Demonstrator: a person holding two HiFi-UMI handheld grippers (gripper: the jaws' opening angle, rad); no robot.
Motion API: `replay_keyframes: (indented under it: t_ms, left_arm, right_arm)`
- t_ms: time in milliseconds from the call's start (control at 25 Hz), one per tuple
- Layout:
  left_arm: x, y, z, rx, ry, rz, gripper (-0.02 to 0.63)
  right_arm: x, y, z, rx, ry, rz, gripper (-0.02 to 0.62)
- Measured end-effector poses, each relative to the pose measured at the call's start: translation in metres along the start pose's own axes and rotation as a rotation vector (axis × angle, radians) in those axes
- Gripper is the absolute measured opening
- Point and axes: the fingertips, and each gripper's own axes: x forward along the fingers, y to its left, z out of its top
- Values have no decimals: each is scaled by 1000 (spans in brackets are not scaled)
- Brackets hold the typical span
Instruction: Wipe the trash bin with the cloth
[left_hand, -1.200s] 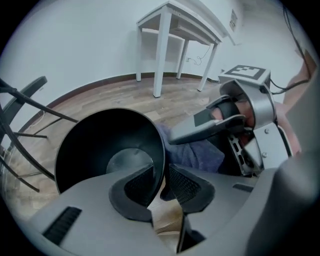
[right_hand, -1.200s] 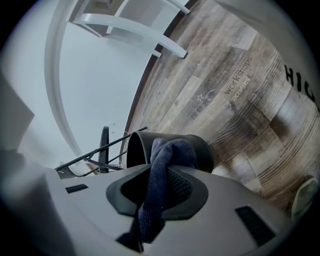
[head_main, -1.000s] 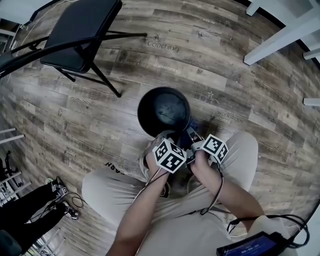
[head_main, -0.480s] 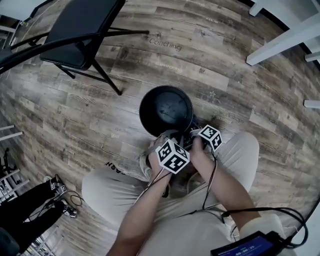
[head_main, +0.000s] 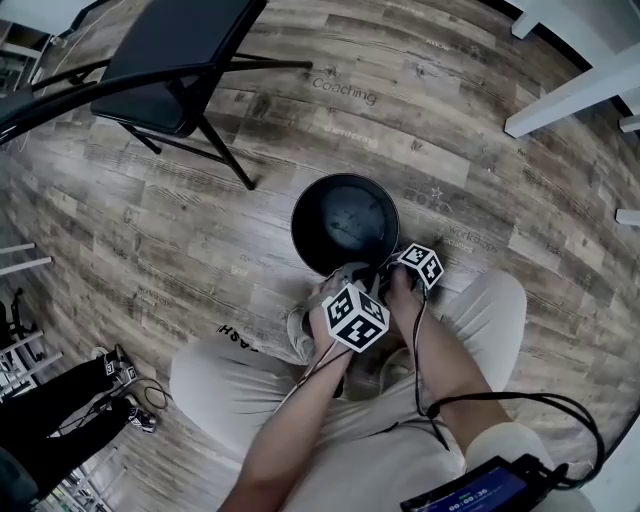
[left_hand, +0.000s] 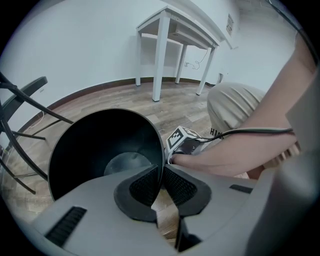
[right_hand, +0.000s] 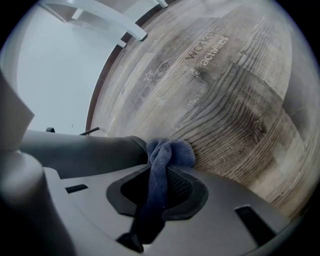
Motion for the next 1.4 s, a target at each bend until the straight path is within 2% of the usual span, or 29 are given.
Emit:
replay_keyframes:
  t_ms: [200, 320, 440, 640, 960, 1200, 1280, 1400]
  left_arm:
    - [0, 1, 1, 16, -13, 9, 48]
    - [1, 1, 0, 24, -4, 5, 45]
    - [2, -1, 0, 23, 4, -1, 43]
    - [3, 1, 5, -16, -10, 22, 43]
    - [5, 8, 13, -155, -26, 68, 41]
    - [1, 6, 26, -248, -107, 20, 36]
    - [-6, 5, 27, -254, -111, 7, 37]
    - [-22, 2, 34, -168, -105, 36, 37]
  right_arm:
    - [2, 0, 3, -3, -2, -29, 69]
    - [-18, 7, 6, 65, -27, -67, 69]
    - [-44, 27, 3, 46, -15, -50, 69]
    - [-96, 65, -6, -12, 43, 36, 69]
    - [-179, 98, -17, -114, 110, 226, 69]
    - [-201, 114, -17, -177, 87, 304, 69]
    - [-204, 122, -19, -165, 90, 330, 69]
    - [-204, 134, -25, -156, 102, 357, 69]
